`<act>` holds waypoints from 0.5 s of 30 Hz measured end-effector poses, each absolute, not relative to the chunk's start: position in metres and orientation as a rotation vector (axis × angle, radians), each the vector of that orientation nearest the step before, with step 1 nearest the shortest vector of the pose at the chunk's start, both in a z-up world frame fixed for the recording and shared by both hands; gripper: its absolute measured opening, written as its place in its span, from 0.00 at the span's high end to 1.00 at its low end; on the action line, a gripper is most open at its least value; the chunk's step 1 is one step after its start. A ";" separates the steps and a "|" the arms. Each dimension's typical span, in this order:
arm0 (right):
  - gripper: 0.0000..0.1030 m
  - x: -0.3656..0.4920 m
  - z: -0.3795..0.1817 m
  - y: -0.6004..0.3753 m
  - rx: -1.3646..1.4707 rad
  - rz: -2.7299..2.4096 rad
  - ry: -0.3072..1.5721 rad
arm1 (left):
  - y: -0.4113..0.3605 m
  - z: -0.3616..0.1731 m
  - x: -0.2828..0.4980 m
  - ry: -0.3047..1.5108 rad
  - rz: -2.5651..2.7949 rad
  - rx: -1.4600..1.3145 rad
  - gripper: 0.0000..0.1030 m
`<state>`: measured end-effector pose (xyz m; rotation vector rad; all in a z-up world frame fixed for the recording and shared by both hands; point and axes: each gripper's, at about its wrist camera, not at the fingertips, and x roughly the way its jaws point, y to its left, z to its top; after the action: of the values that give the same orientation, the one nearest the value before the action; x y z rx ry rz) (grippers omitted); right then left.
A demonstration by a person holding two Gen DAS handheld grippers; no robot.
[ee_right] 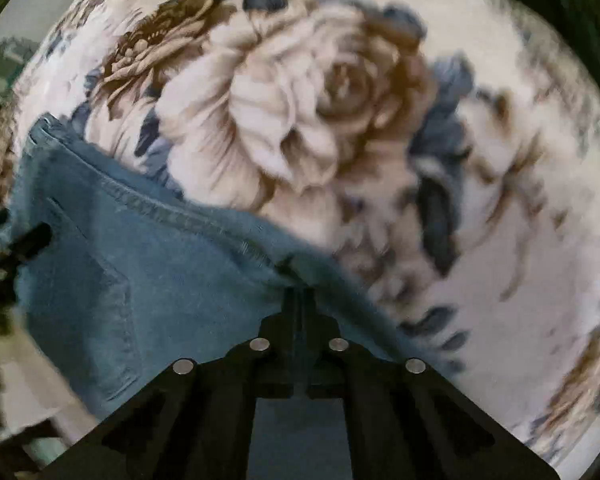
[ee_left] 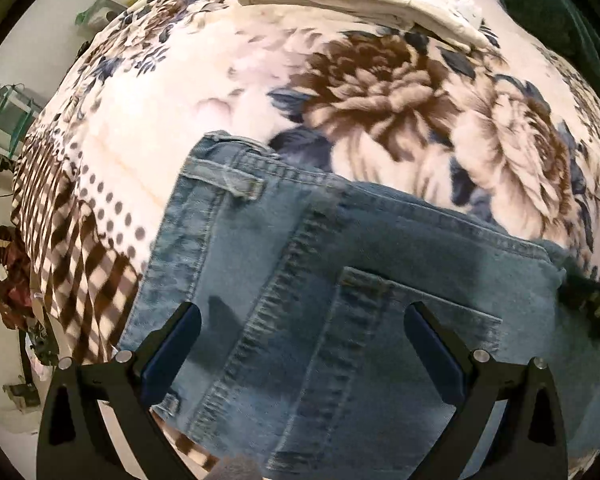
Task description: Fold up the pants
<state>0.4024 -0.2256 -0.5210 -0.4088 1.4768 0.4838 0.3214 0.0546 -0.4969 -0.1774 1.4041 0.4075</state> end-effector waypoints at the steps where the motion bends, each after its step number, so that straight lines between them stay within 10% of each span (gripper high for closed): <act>1: 1.00 0.401 -0.513 -0.228 -0.430 0.453 1.417 | 0.060 -0.498 0.319 1.402 0.409 -0.178 0.00; 7: 0.96 0.424 -0.510 -0.295 0.000 0.429 1.588 | 0.069 -0.497 0.306 1.417 0.414 -0.184 0.00; 9: 0.67 0.416 -0.499 -0.323 0.096 0.392 1.596 | 0.065 -0.494 0.303 1.423 0.405 -0.189 0.00; 11: 0.16 0.394 -0.486 -0.356 0.230 0.310 1.567 | 0.053 -0.486 0.298 1.420 0.376 -0.180 0.00; 15: 0.16 0.337 -0.468 -0.456 0.480 0.083 1.515 | 0.007 -0.470 0.291 1.421 0.259 -0.138 0.00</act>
<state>0.3371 -0.4564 -0.4685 0.4800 1.5146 0.0829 0.2914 0.0065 -0.4701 -0.1384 1.4211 0.2587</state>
